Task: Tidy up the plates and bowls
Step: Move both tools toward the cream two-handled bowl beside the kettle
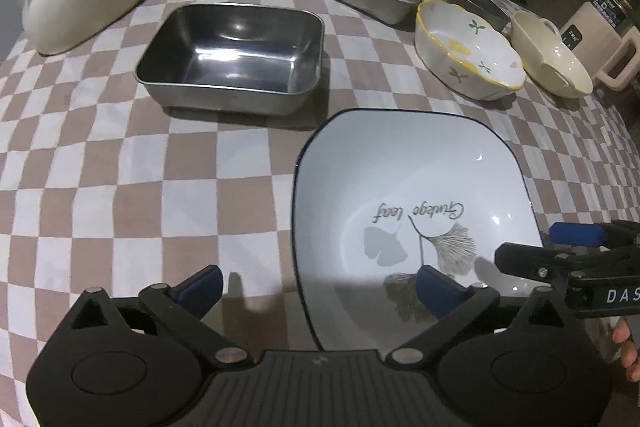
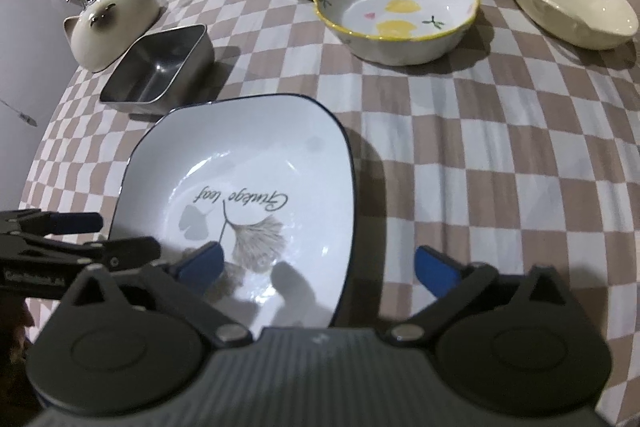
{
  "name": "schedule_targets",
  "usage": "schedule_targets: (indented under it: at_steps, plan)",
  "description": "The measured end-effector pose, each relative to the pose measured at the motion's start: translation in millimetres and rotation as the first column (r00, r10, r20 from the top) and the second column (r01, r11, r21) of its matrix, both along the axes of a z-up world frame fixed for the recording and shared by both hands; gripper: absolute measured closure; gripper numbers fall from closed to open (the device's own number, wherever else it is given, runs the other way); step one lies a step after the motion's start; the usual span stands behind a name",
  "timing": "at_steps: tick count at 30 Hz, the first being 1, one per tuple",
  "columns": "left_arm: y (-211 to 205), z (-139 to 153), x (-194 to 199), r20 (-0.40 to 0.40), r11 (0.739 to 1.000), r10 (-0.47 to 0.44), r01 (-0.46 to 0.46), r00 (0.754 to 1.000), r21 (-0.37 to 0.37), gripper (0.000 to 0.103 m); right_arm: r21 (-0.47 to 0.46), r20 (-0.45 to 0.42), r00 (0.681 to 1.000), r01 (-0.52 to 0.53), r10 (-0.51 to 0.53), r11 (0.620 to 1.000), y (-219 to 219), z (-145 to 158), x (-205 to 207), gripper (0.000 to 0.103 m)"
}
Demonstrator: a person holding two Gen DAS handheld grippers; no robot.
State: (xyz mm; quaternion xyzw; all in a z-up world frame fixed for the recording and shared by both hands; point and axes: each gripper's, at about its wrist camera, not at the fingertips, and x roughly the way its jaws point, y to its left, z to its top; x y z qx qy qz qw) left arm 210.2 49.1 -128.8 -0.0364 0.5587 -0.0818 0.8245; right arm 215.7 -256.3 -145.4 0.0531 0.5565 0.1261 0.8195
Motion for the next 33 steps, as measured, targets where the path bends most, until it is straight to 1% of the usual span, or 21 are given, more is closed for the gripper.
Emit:
schedule_targets:
  at_steps: [7,11,13,16,20,23,27,30,33]
  plan:
    - [6.5,6.0,-2.9,0.029,1.0,0.028,-0.028,0.999,0.01,0.0,-0.021,0.003,1.0,-0.007,0.007,1.0,2.2,0.9,-1.9,0.0]
    - [4.7,9.8,-4.7,0.053,0.999,0.025,-0.027,0.998,0.04,0.0,-0.012,0.007,1.0,-0.004,0.004,1.0,-1.0,5.4,-3.6,0.0]
    - [3.3,13.8,-4.0,0.065,0.999,0.031,-0.033,0.997,0.037,0.0,-0.007,0.017,1.0,0.003,-0.003,1.0,-3.5,9.8,-4.3,0.0]
    - [-1.8,22.0,-1.0,0.078,0.999,0.017,-0.019,0.997,0.025,0.0,0.017,0.032,0.999,0.023,-0.024,1.0,-10.5,18.8,-3.7,0.0]
    - [-12.0,38.1,2.6,0.135,1.0,0.003,-0.005,0.991,0.017,0.0,0.072,0.067,0.995,0.072,-0.077,0.995,-26.9,35.7,-1.4,0.0]
    - [-20.5,51.1,6.9,0.175,1.0,0.003,-0.002,0.985,-0.008,0.0,0.114,0.085,0.988,0.119,-0.129,0.986,-43.5,46.9,1.0,0.0]
    - [-31.4,67.0,13.9,0.221,0.997,-0.002,0.019,0.975,-0.075,0.0,0.171,0.105,0.976,0.173,-0.192,0.97,-64.5,59.4,2.3,0.0]
    - [-41.9,75.8,20.5,0.25,0.994,0.006,0.022,0.968,-0.109,0.0,0.183,0.147,0.96,0.211,-0.239,0.96,-80.2,70.2,3.3,0.0]
    - [-51.7,81.0,23.3,0.269,0.989,0.022,0.019,0.963,-0.148,0.0,0.2,0.184,0.935,0.265,-0.302,0.943,-100.9,79.0,2.9,0.0]
